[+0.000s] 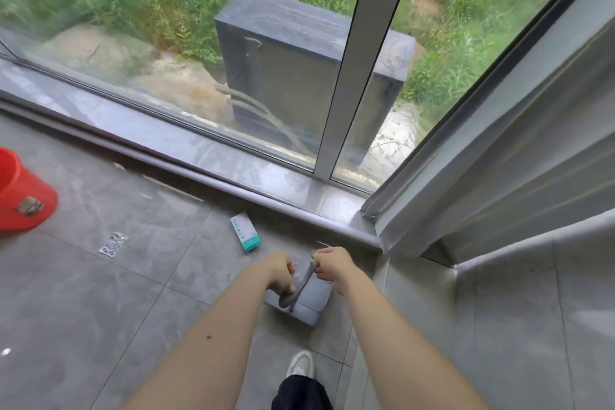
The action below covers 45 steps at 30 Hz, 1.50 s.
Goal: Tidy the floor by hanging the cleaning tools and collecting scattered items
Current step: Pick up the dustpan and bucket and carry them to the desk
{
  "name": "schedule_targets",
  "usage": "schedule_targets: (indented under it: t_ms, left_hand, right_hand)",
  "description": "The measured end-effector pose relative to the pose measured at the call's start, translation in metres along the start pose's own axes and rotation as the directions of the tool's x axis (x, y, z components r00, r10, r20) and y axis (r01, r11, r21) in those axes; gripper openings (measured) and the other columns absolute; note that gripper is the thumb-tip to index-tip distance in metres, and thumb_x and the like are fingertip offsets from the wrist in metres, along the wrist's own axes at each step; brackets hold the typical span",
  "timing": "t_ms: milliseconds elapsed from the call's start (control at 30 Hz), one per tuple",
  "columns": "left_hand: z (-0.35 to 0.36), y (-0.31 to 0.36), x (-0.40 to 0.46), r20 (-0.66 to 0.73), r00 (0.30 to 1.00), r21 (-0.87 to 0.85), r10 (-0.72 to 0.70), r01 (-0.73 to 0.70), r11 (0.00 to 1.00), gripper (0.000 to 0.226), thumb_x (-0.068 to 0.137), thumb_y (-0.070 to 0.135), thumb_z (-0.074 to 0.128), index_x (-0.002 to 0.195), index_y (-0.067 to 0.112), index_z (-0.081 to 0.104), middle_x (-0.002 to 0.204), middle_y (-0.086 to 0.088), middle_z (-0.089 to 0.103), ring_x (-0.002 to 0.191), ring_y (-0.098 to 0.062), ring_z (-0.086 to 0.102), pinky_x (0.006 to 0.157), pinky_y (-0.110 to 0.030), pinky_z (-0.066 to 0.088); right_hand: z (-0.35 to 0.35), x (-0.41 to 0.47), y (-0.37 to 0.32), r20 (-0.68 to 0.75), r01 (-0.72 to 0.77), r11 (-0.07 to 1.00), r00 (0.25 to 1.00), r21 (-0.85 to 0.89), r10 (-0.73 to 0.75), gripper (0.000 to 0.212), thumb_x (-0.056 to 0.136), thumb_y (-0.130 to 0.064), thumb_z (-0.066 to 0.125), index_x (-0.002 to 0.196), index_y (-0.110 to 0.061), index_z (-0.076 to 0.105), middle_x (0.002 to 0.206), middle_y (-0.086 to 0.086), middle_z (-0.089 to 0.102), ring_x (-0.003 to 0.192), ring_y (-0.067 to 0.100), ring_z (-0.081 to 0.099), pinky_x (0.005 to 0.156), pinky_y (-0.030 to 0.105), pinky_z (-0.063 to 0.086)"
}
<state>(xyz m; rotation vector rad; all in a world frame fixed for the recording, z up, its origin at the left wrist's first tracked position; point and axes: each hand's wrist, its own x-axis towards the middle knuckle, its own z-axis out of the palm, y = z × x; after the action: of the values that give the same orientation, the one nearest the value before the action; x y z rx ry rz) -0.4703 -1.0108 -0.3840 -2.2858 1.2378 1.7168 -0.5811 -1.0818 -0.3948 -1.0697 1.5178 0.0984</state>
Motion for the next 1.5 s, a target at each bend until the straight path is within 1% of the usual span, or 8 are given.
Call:
schedule_targets:
  t_ms: [100, 267, 467, 633, 800, 967, 1200, 1500]
  left_hand:
    - [-0.019, -0.029, -0.025, -0.002, 1.000, -0.060, -0.012, 0.012, 0.998, 0.021, 0.084, 0.002, 0.065, 0.099, 0.014, 0.057, 0.097, -0.010, 0.055, 0.084, -0.021, 0.054, 0.092, -0.031, 0.052]
    - [-0.046, -0.087, -0.069, -0.075, 0.997, -0.101, -0.006, -0.002, 0.995, 0.022, 0.082, -0.004, 0.062, 0.074, 0.015, 0.053, 0.077, -0.008, 0.051, 0.063, -0.017, 0.049, 0.087, -0.032, 0.053]
    - [-0.069, -0.169, -0.135, -0.194, 0.980, -0.185, -0.052, 0.016, 0.983, 0.016, 0.083, 0.000, 0.061, 0.096, 0.008, 0.065, 0.080, -0.008, 0.052, 0.059, -0.014, 0.047, 0.062, -0.021, 0.045]
    - [-0.085, -0.239, -0.186, -0.300, 0.944, -0.352, -0.136, 0.022, 0.936, 0.031, 0.084, 0.005, 0.063, 0.116, 0.004, 0.066, 0.101, -0.014, 0.065, 0.084, -0.018, 0.057, 0.091, -0.030, 0.054]
    - [-0.106, -0.303, -0.225, -0.369, 0.911, -0.477, -0.182, -0.018, 0.879, 0.031, 0.083, 0.007, 0.064, 0.113, 0.002, 0.068, 0.095, -0.013, 0.068, 0.084, -0.020, 0.061, 0.096, -0.037, 0.054]
    - [-0.130, -0.353, -0.247, -0.408, 0.876, -0.597, -0.257, -0.044, 0.801, 0.032, 0.081, 0.007, 0.066, 0.113, 0.004, 0.068, 0.115, -0.018, 0.069, 0.100, -0.026, 0.067, 0.097, -0.042, 0.053]
    - [-0.161, -0.416, -0.265, -0.405, 0.826, -0.751, -0.392, -0.056, 0.658, 0.034, 0.079, 0.003, 0.066, 0.113, 0.005, 0.069, 0.098, -0.010, 0.071, 0.097, -0.026, 0.070, 0.094, -0.038, 0.056]
    - [-0.183, -0.470, -0.282, -0.398, 0.723, -0.867, -0.565, -0.095, 0.488, 0.034, 0.077, 0.003, 0.068, 0.111, 0.009, 0.069, 0.098, -0.007, 0.071, 0.101, -0.026, 0.070, 0.093, -0.038, 0.056]
  right_hand:
    - [0.031, -0.025, -0.014, 0.026, 0.039, 0.999, 0.999, -0.011, -0.039, 0.036, 0.091, 0.001, 0.048, 0.062, -0.018, 0.054, 0.061, 0.004, 0.043, 0.050, 0.014, 0.039, 0.041, 0.015, 0.036]
    - [0.089, -0.069, -0.037, 0.104, 0.097, 0.994, 0.990, -0.039, -0.093, 0.025, 0.092, 0.000, 0.046, 0.074, -0.013, 0.057, 0.065, 0.005, 0.047, 0.056, 0.014, 0.044, 0.054, 0.021, 0.038]
    - [0.179, -0.116, -0.057, 0.150, 0.192, 0.980, 0.972, -0.058, -0.181, 0.026, 0.094, -0.008, 0.050, 0.113, 0.004, 0.062, 0.088, 0.016, 0.054, 0.063, 0.017, 0.051, 0.061, 0.028, 0.049]
    - [0.253, -0.153, -0.076, 0.247, 0.262, 0.961, 0.941, -0.089, -0.234, 0.011, 0.095, -0.013, 0.052, 0.100, -0.007, 0.059, 0.087, 0.010, 0.058, 0.074, 0.016, 0.056, 0.064, 0.027, 0.047]
    - [0.323, -0.185, -0.103, 0.393, 0.269, 0.954, 0.898, -0.134, -0.197, 0.012, 0.098, -0.012, 0.046, 0.104, -0.005, 0.053, 0.087, 0.009, 0.054, 0.070, 0.016, 0.054, 0.059, 0.025, 0.048]
    - [0.379, -0.202, -0.134, 0.474, 0.347, 0.907, 0.857, -0.238, -0.204, 0.012, 0.097, -0.011, 0.045, 0.105, -0.006, 0.053, 0.088, 0.007, 0.055, 0.082, 0.019, 0.055, 0.070, 0.028, 0.045]
    - [0.460, -0.204, -0.179, 0.576, 0.419, 0.836, 0.802, -0.354, -0.158, 0.035, 0.099, -0.018, 0.047, 0.125, 0.004, 0.053, 0.106, 0.012, 0.053, 0.095, 0.022, 0.052, 0.083, 0.031, 0.044]
    - [0.544, -0.207, -0.220, 0.690, 0.506, 0.724, 0.721, -0.469, -0.057, 0.012, 0.097, -0.018, 0.049, 0.100, -0.006, 0.053, 0.091, 0.007, 0.055, 0.084, 0.017, 0.056, 0.062, 0.024, 0.042]
